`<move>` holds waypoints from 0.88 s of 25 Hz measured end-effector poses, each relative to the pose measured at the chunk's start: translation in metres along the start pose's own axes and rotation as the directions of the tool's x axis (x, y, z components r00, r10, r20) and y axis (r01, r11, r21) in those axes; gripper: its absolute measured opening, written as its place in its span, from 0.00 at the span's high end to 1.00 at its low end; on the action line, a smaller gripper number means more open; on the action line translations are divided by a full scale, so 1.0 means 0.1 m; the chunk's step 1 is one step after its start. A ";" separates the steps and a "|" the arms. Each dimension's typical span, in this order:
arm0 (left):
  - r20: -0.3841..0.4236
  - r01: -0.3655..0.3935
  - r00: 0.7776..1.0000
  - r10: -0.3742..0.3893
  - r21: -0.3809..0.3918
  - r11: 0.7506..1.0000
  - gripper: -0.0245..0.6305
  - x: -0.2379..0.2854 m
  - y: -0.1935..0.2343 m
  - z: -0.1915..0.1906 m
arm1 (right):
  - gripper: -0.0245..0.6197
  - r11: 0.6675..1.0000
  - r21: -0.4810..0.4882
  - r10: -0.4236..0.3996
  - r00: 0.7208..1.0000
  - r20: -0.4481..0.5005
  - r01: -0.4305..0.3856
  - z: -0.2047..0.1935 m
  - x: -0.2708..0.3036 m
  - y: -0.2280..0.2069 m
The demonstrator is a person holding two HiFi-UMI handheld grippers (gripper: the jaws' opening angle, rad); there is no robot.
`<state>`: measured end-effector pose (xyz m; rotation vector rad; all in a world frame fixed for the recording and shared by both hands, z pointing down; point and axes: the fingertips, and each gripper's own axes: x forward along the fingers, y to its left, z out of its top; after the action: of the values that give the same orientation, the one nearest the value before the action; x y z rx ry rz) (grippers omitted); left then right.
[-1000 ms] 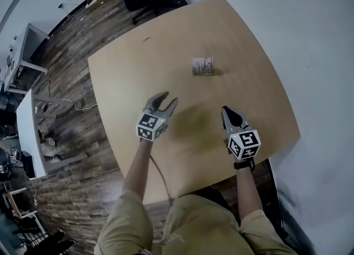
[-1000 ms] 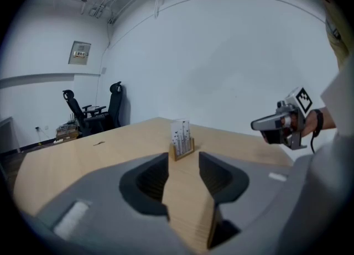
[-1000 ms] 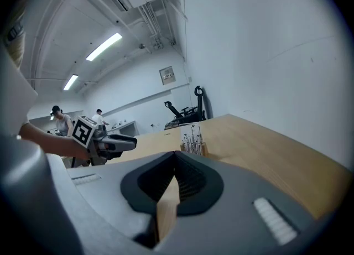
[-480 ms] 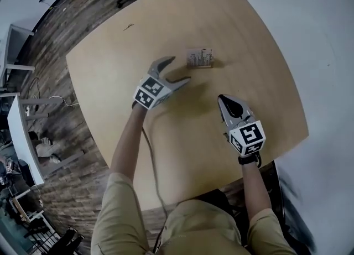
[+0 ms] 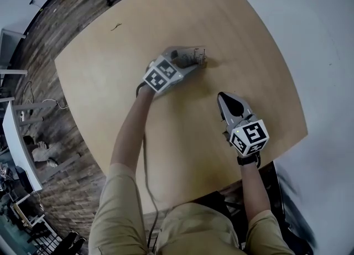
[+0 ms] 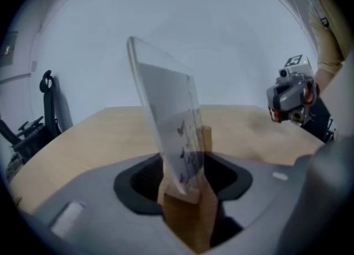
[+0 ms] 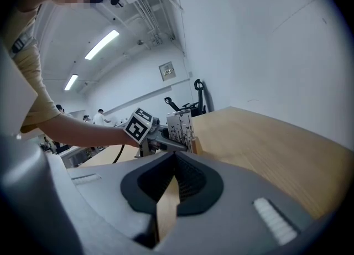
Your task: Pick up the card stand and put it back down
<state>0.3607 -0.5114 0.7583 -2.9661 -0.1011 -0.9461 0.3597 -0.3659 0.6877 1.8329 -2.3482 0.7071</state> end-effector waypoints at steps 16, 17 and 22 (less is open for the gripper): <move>-0.063 -0.045 0.997 0.043 -0.037 0.998 0.82 -0.48 -0.54 0.24 | 0.96 0.998 0.059 -0.029 0.992 0.121 0.022 0.50 -0.55 0.16; -0.055 -0.063 0.997 0.060 -0.045 0.997 0.82 -0.57 -0.61 0.31 | 0.96 0.998 0.051 -0.035 0.991 0.133 0.028 0.55 -0.62 0.20; -0.008 -0.155 0.988 0.155 -0.085 0.984 0.82 -1.01 -1.15 0.66 | 0.96 0.997 0.038 -0.077 0.982 0.172 0.071 0.69 -1.07 0.46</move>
<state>0.3084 -0.3987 0.6465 -2.9950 0.1726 -0.9562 0.3613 -0.2888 0.5759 2.0617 -2.3683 0.6016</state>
